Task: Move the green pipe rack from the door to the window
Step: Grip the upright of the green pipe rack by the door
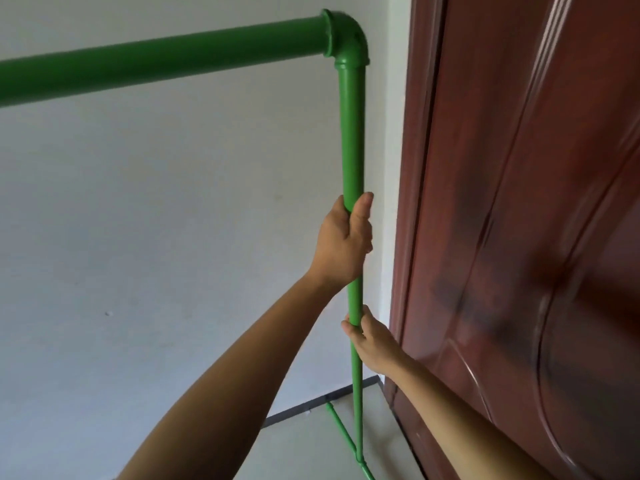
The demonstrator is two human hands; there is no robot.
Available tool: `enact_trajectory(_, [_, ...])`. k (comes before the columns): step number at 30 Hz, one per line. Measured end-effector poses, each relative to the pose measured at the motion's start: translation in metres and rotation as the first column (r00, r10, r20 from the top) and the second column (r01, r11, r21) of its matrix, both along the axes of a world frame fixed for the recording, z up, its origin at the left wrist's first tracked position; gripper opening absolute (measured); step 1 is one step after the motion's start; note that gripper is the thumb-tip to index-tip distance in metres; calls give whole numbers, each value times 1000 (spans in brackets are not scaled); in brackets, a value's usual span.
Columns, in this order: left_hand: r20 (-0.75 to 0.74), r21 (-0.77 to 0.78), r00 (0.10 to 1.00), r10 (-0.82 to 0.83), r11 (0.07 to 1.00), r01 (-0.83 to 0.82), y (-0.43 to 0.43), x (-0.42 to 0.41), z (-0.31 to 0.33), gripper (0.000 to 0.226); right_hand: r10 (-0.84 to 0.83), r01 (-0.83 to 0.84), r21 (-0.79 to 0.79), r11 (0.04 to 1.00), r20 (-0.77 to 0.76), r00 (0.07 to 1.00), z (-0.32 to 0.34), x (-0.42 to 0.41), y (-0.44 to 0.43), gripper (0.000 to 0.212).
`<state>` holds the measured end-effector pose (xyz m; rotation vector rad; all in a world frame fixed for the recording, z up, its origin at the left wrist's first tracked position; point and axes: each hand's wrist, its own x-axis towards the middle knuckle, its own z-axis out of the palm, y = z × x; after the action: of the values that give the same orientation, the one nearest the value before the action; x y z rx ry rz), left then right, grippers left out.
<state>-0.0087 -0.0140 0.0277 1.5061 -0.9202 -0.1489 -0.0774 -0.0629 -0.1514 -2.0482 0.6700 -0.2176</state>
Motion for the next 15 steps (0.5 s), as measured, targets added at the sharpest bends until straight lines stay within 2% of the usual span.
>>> enact_trajectory(3, [-34,-41,993,114,992,-115,38,16,10,34,111,-111,-10,994,32,993,6,21,28,26])
enact_trajectory(6, [-3,-52,975,222,974,-222,85,32,12,42,254,-254,-4,967,50,966,9,40,64,27])
enact_trajectory(11, [16,-51,923,384,922,-383,163,47,1,54,477,-477,-7,879,15,879,2,70,126,26])
enact_trajectory(15, [-6,-71,867,498,865,-497,215,54,1,57,592,-592,-30,805,11,806,0,89,172,29])
